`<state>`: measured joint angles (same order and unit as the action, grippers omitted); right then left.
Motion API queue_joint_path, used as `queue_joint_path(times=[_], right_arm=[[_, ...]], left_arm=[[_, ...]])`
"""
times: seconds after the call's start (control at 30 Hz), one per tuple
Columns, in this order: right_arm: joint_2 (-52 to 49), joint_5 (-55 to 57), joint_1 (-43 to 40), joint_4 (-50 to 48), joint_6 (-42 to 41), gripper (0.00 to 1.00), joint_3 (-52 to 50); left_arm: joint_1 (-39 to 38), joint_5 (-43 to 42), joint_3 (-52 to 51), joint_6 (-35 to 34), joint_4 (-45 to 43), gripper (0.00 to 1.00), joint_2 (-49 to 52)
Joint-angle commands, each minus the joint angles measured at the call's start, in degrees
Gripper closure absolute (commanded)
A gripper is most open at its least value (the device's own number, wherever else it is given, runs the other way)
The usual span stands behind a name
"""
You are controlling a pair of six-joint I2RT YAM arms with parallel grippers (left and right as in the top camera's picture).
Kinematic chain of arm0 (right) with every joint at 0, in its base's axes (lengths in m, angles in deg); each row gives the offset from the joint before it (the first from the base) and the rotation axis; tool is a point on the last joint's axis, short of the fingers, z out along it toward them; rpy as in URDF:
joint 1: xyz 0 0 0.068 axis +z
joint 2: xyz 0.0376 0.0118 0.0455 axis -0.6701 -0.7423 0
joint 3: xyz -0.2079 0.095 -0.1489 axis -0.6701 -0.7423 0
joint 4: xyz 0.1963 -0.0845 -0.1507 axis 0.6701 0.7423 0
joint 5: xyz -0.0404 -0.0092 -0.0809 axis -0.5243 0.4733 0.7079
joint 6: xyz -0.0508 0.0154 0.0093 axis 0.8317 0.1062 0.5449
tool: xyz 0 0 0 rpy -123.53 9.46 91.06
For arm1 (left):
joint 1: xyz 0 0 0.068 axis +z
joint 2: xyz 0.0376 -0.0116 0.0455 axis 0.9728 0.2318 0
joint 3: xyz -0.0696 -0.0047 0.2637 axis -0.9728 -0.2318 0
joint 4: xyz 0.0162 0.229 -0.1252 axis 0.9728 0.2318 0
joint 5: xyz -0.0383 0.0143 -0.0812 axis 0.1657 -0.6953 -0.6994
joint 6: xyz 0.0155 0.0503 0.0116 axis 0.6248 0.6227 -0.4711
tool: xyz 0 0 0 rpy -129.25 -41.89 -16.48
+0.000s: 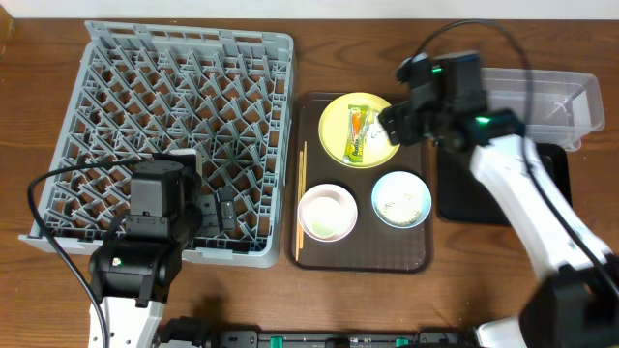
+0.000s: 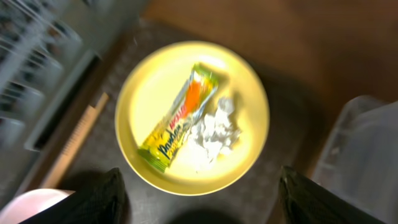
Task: Sort waste into correct bins and load items into the dishwasher
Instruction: 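Grasp the white tissue with the right gripper, drop it in the clear bin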
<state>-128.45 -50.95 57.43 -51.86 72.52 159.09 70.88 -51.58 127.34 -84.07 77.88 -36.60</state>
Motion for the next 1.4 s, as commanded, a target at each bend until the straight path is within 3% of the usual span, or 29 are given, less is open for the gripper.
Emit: queue_joint_path(times=[0.0,0.1,0.27,0.6,0.73,0.87,1.2,1.37], right_arm=[[-4.68,5.25,1.51,-0.61,0.28,0.24,0.83],[-8.92,6.69,2.82,-1.86,-0.74,0.33,0.83],[-14.19,8.66,3.61,-5.01,-5.68,0.32,0.83],[-21.16,8.24,5.03,-7.58,-7.15,0.36,0.83],[-21.59,8.26,5.18,-8.33,-7.89,0.59,0.85],[-20.72,8.24,5.20,-7.72,-7.87,0.96,1.03],[-2.97,21.79,0.90,-6.84,-10.03,0.99,1.31],[1.29,26.88,-4.35,-6.73,-10.64,0.99,1.31]], left_arm=[[0.28,0.46,1.42,0.74,0.17,0.02,-0.09],[0.28,0.46,1.42,0.76,0.17,0.02,-0.09],[0.28,0.46,1.42,0.74,0.20,0.02,-0.04],[0.28,0.46,1.42,0.74,0.20,0.02,-0.04],[0.28,0.44,1.42,0.74,0.39,0.02,-0.04],[0.28,0.44,1.42,0.74,0.59,0.02,-0.04],[0.28,0.44,1.42,0.74,0.59,0.02,-0.04],[0.28,0.46,1.42,0.74,0.59,0.02,-0.04]])
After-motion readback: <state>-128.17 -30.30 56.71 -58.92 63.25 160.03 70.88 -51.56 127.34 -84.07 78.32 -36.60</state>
